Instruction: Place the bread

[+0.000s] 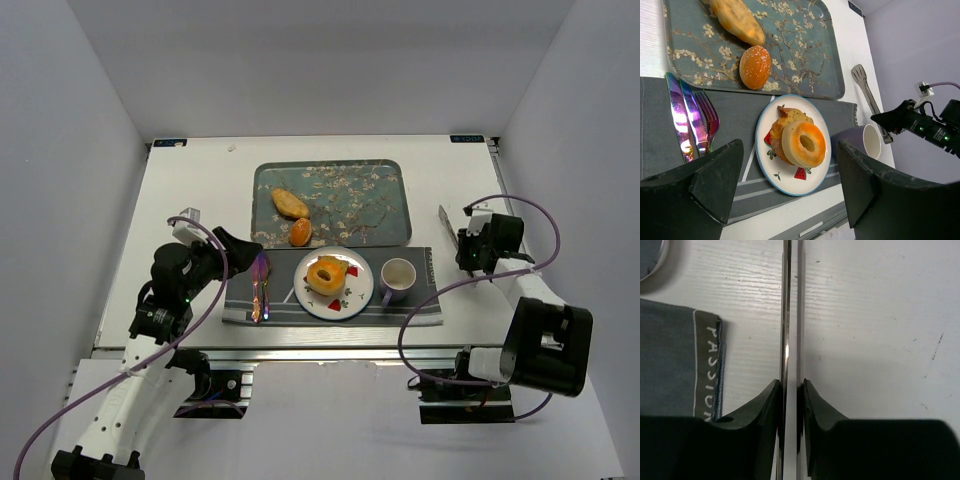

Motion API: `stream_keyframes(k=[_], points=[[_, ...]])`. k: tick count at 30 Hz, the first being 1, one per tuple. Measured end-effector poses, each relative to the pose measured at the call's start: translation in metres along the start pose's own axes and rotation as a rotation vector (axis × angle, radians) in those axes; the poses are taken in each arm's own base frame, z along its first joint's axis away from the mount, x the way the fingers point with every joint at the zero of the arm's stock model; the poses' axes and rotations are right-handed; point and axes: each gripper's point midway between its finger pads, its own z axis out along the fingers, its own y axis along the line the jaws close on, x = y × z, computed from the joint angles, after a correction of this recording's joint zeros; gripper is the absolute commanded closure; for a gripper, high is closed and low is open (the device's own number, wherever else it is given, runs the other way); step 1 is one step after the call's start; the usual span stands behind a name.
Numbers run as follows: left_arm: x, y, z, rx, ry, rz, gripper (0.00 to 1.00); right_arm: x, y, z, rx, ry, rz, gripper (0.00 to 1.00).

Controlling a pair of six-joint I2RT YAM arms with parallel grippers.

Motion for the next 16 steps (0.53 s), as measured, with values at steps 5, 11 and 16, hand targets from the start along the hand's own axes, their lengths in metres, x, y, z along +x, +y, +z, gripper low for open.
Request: stream_keyframes(k=[5, 11, 16], points=[[0.001, 0.002, 0.001, -0.006, 0.007, 0.001, 0.15, 0.007, -0.007, 0.020, 0.006, 0.014, 0.032, 0.31], [0.001, 0.002, 0.001, -0.010, 0.006, 0.000, 0.16, 0.020, -0.017, 0.019, -0.015, 0.077, 0.039, 0.13], [0.003, 0.004, 0.001, -0.015, 0.012, -0.001, 0.15, -0.015, -0.036, -0.004, 0.010, 0.016, 0.023, 0.11]])
